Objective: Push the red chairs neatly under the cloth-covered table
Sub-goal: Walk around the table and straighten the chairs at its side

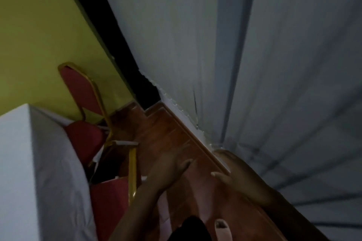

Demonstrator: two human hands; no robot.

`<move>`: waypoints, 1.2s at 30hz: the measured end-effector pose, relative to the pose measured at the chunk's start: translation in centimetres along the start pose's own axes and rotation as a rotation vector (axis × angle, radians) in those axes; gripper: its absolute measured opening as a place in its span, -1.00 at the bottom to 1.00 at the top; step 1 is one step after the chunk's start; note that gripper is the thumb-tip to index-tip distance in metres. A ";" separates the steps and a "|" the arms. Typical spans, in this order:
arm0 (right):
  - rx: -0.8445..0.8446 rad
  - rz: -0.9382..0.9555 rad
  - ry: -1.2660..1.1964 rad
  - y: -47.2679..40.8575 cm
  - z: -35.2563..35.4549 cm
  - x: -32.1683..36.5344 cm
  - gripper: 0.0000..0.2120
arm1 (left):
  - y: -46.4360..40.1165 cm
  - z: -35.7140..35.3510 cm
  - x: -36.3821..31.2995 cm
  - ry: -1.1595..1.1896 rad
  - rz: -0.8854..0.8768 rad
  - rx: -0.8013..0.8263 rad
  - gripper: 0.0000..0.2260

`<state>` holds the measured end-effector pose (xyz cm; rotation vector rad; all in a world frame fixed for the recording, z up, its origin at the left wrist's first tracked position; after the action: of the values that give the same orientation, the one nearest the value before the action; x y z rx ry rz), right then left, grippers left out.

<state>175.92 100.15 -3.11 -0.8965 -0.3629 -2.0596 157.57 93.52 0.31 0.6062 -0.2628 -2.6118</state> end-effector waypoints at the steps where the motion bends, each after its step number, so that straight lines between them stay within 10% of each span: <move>1: 0.024 0.031 0.002 -2.0 -0.1 -0.2 -0.36 | -0.9 0.8 0.4 0.029 0.027 -0.019 -0.68; 12: 0.194 0.324 0.030 -27.0 -4.9 2.5 -0.36 | -11.0 9.6 10.6 0.374 0.184 -0.376 -0.64; 30: 0.395 0.600 -0.039 -63.2 -17.3 11.5 -0.33 | -24.3 21.0 30.0 0.423 0.548 -0.456 -0.36; 36: 0.459 0.609 -0.071 -75.9 -23.6 12.5 -0.36 | -30.7 24.3 37.0 0.441 0.693 -0.456 -0.57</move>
<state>99.84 126.09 -6.09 -0.6870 -0.5032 -1.3157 105.09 105.59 -0.44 0.7375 0.2262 -1.7357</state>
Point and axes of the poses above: each hand's wrist, its own y-axis away from the middle knuckle, its own z-axis out of the back of the hand, x = y × z, the point moved 7 cm from there along -y, towards the middle knuckle, and after that the axes turned 13 degrees about z, right-handed, at the moved point
